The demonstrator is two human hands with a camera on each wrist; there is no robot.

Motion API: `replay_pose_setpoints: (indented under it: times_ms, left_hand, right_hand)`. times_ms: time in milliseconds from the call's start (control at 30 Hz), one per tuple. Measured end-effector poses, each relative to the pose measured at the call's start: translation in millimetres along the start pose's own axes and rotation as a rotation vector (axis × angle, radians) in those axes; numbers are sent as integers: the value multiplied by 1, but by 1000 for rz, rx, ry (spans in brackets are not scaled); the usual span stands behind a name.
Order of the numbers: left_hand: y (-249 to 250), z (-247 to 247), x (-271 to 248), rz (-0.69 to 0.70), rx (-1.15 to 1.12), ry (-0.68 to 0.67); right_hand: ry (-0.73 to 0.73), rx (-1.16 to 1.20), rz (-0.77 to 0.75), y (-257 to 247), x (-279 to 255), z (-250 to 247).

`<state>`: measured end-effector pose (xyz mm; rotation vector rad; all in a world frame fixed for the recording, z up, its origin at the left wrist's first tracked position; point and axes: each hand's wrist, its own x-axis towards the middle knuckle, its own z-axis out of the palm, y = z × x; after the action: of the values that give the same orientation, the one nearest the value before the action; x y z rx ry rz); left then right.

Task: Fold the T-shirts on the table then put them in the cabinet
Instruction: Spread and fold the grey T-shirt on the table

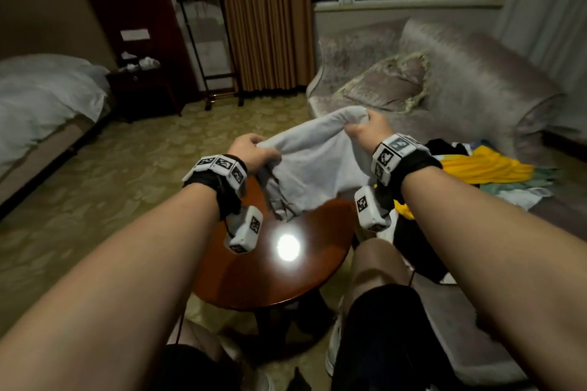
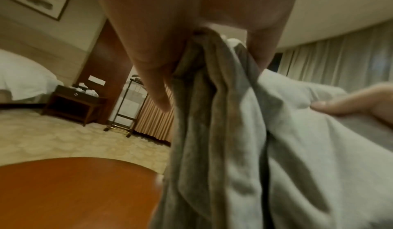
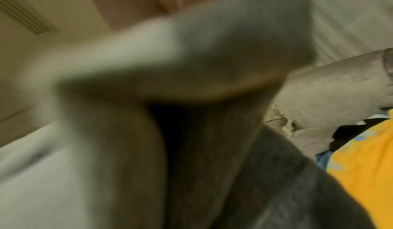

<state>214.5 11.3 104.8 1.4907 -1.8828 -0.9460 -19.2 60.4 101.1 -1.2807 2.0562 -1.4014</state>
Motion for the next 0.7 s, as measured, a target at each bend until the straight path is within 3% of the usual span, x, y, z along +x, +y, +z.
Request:
replay_pose_setpoints:
  times_ms: [100, 333, 500, 700]
  left_hand:
    - [32, 18, -4, 79, -132, 20]
    - [98, 92, -13, 217, -112, -92]
    - [135, 171, -26, 233, -58, -292]
    - [154, 275, -45, 185, 68, -626]
  right_hand:
    - [125, -22, 26, 11, -2, -33]
    - [287, -180, 50, 61, -22, -123]
    - [369, -257, 113, 116, -36, -193]
    - [370, -431, 350, 200, -59, -261]
